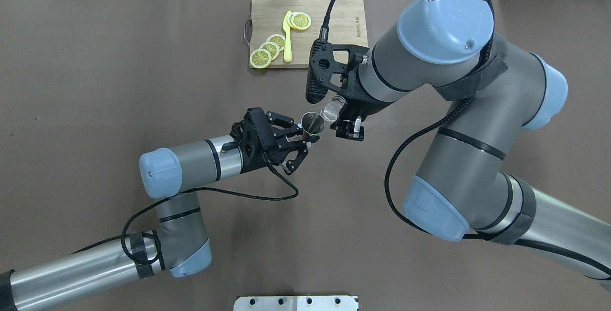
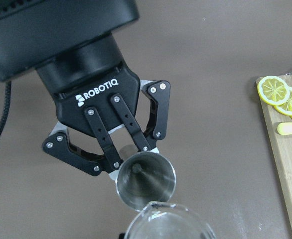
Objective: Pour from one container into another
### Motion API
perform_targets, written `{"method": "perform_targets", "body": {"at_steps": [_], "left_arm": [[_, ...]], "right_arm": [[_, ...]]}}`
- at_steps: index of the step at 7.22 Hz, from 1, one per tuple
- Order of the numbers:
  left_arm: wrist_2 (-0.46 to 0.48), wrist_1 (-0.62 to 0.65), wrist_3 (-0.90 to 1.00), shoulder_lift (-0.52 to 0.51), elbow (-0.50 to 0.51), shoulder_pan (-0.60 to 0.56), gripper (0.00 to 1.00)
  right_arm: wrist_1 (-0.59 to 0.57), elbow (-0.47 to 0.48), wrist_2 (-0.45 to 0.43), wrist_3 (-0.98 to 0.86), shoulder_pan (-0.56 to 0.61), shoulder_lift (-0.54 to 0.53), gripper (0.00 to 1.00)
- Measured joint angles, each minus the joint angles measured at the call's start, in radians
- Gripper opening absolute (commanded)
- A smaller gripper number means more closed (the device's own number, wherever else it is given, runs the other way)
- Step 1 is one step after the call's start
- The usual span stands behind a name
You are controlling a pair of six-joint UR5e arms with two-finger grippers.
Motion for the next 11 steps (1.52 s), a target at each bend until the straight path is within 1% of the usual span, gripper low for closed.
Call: {"method": "perform_targets", "body": {"at_steps": [6, 11], "left_arm": [[0.002, 0.0, 0.002, -0.001, 0.002, 0.009, 0.0], [0.003, 0.0, 0.003, 0.001, 0.002, 0.009, 0.0]], "right_arm": [[-0.061, 0.002, -0.01, -0.053, -0.018, 0.016, 0.0], [-0.113, 0.0, -0.04, -0.12, -0.035, 0.031, 0.0]]}}
